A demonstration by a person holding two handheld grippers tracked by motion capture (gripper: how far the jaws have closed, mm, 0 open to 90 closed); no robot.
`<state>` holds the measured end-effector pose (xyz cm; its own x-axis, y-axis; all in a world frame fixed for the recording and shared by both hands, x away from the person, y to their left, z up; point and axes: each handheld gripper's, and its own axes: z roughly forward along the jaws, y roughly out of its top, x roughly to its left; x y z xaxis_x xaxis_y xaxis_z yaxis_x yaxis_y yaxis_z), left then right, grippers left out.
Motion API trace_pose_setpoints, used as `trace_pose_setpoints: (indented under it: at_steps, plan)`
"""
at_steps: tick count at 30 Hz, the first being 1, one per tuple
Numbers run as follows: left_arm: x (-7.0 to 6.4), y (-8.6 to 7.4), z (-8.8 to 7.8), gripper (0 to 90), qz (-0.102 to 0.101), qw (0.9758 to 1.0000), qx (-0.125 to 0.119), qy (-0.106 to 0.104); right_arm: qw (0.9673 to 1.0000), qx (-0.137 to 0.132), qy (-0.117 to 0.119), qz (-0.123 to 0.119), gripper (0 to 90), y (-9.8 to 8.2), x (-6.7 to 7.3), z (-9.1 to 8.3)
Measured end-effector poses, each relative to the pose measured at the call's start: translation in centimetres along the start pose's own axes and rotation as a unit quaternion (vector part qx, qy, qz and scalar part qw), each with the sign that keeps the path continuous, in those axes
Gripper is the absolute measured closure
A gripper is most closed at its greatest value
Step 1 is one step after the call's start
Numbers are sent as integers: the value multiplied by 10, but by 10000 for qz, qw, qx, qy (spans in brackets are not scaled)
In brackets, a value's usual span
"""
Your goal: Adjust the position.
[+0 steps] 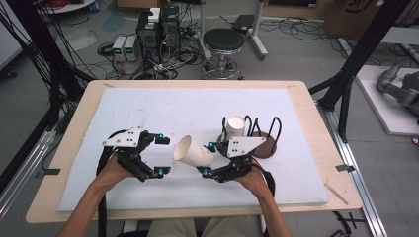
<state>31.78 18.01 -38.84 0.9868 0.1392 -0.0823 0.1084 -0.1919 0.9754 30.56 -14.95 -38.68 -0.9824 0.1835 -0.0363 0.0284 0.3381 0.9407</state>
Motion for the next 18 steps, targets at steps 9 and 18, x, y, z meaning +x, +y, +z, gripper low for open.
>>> trace_pose_setpoints:
  at_steps: [9, 18]
  plan:
    - [0, 0, 6, 62, 18, 9999, -72, -80, 9999, -103, 62, 24, 371, -2, 0, 1]
    - [0, 3, 17, 62, 23, 9996, -162, -214, 9999, -131, 67, -1, 371, -2, 0, 4]
